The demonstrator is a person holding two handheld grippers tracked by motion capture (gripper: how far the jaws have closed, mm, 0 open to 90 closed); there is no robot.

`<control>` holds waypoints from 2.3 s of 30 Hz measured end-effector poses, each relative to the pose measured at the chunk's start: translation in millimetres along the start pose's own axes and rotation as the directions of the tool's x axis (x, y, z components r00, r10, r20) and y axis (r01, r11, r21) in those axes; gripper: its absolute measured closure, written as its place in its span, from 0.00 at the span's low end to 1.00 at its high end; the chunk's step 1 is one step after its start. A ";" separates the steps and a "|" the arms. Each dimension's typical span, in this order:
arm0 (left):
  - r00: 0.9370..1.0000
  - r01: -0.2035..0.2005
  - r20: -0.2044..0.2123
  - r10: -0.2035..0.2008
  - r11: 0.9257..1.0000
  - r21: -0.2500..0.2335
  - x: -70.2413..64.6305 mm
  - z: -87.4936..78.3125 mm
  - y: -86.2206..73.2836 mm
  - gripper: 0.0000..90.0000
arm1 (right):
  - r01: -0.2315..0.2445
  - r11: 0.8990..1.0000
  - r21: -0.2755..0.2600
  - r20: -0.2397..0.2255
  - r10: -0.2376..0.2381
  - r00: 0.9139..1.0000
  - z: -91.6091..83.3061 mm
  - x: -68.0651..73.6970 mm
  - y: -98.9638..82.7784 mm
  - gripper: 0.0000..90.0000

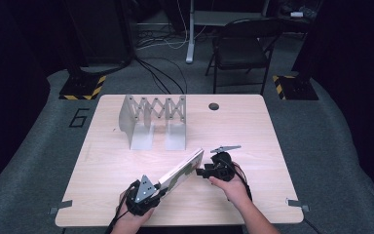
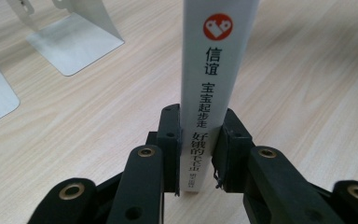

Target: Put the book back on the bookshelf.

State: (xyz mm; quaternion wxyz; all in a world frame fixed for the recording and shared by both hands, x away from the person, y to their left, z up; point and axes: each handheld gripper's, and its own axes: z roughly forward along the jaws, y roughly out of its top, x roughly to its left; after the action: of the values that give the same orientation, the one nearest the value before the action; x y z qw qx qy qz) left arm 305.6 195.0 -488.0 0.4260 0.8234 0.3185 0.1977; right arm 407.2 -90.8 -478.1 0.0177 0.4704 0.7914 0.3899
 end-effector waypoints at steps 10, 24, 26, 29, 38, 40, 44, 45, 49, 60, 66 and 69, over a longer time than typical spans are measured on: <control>1.000 0.017 0.002 -0.017 0.999 0.034 6.8 -0.4 -3.1 0.83 | -0.003 1.000 -0.002 0.003 0.003 1.000 -0.7 -2.1 -0.6 0.57; 0.998 0.058 0.017 -0.058 0.998 0.010 11.8 -3.1 -2.3 0.75 | -0.018 1.000 0.005 0.003 0.018 1.000 -1.5 -2.1 -1.3 0.57; 0.997 0.068 0.020 -0.068 0.998 0.007 11.9 -2.9 -2.0 0.74 | -0.018 1.000 0.006 0.003 0.018 1.000 -1.5 -1.9 -1.5 0.56; 0.997 0.071 0.021 -0.071 0.997 0.002 12.3 -1.0 -1.2 0.72 | -0.011 1.000 0.002 0.004 0.011 1.000 -0.9 -2.4 -1.9 0.56; 0.997 0.076 0.024 -0.076 0.997 -0.004 11.1 6.6 1.8 0.68 | -0.029 1.000 0.012 0.009 0.029 1.000 -3.6 -1.7 -5.2 0.56; 0.997 0.079 0.026 -0.079 0.997 -0.007 11.9 8.4 2.6 0.66 | -0.015 1.000 -0.001 0.012 0.015 1.000 -3.8 -3.3 -6.1 0.56; 0.996 0.090 0.025 -0.090 0.996 -0.011 12.6 12.7 4.0 0.63 | -0.021 1.000 -0.003 0.017 0.022 1.000 -6.3 -4.8 -8.4 0.56; 0.996 0.090 0.025 -0.090 0.996 -0.011 12.6 12.7 4.0 0.63 | -0.021 1.000 -0.003 0.017 0.022 1.000 -6.3 -4.8 -8.4 0.56; 0.994 0.101 0.033 -0.100 0.995 -0.016 13.2 15.4 6.0 0.62 | -0.033 0.999 -0.004 0.026 0.033 0.999 -9.9 -5.9 -11.5 0.56; 0.993 0.109 0.039 -0.108 0.994 -0.031 14.0 22.3 12.2 0.62 | -0.054 0.999 -0.005 0.044 0.054 0.998 -20.0 -10.3 -19.6 0.55; 0.993 0.114 0.047 -0.112 0.993 -0.035 14.1 25.0 13.9 0.62 | -0.071 0.997 -0.012 0.052 0.072 0.996 -23.5 -11.6 -22.3 0.55; 0.993 0.109 0.050 -0.108 0.993 -0.032 13.7 25.7 14.0 0.62 | -0.057 0.998 -0.022 0.053 0.058 0.997 -23.9 -12.9 -23.0 0.55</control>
State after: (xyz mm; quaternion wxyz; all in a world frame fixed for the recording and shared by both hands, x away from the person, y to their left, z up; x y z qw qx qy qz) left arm 335.8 183.6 -490.0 0.4580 0.8019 0.3489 0.1599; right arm 388.1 -120.8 -480.5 0.0322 0.5032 0.7727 0.3856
